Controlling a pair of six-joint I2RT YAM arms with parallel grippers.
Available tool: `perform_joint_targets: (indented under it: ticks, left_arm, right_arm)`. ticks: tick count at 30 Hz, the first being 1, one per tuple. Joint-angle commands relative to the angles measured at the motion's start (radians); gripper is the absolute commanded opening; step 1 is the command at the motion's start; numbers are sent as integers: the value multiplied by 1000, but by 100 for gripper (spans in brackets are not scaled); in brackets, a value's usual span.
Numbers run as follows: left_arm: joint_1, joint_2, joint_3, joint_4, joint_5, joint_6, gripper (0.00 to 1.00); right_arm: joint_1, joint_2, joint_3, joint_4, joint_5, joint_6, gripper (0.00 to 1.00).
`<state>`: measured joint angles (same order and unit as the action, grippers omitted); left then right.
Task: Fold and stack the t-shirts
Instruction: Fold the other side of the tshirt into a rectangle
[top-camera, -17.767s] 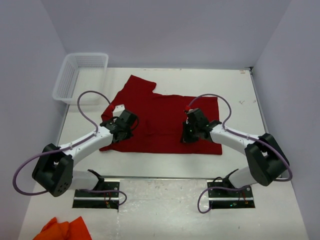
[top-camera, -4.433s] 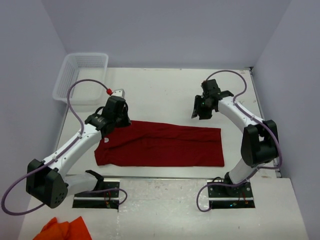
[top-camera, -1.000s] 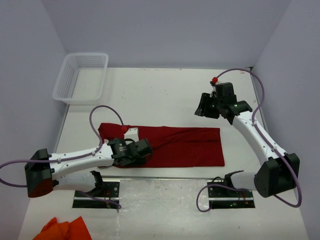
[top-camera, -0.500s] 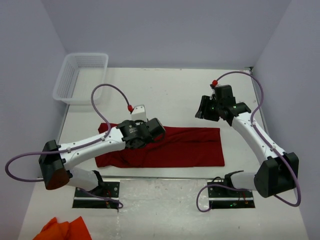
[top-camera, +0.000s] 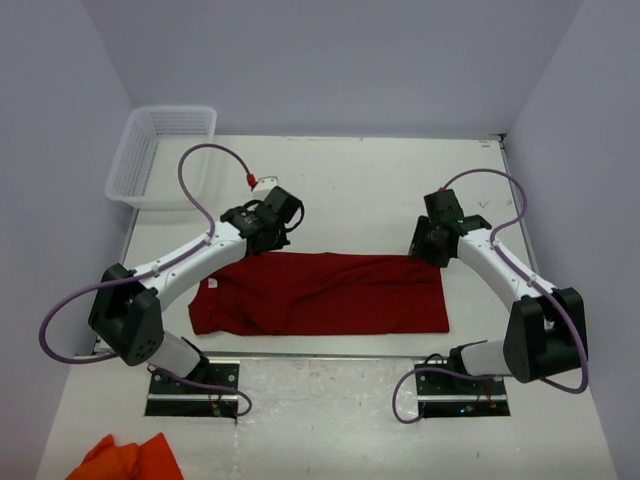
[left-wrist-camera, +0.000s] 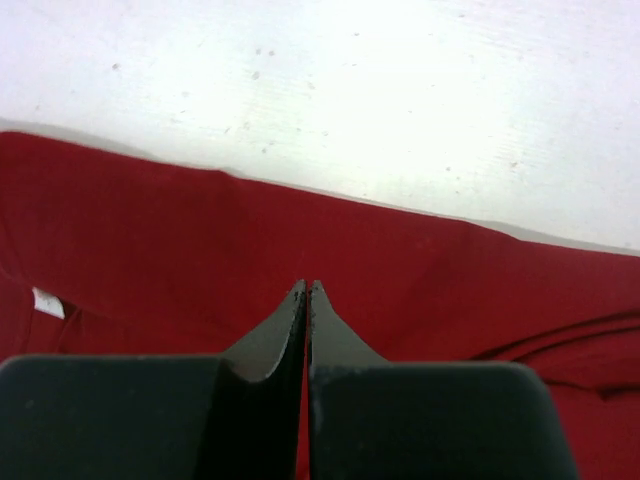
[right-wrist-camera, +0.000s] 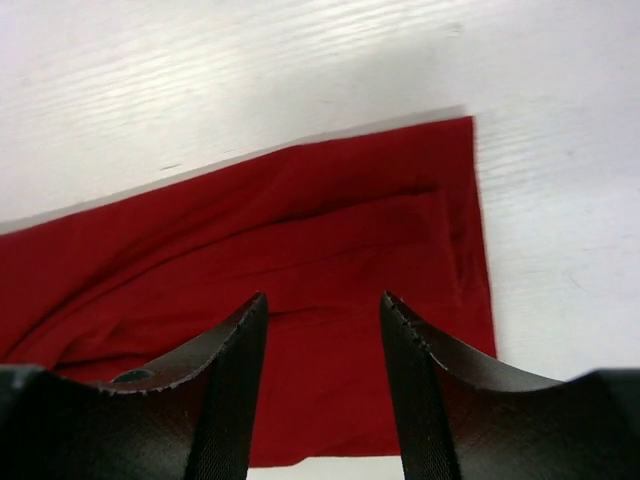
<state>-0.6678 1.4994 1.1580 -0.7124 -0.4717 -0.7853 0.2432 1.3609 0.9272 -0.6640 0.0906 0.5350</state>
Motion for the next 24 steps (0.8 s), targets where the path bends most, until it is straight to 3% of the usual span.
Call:
perform_joint_targets:
  ticks: [1, 24]
  left_arm:
    - [0, -36, -14, 91, 47, 78, 0]
    - [0, -77, -101, 206, 143, 146, 0]
  right_arm:
    - [-33, 36, -7, -29, 104, 45, 50]
    - [-91, 208, 108, -80, 135, 49, 43]
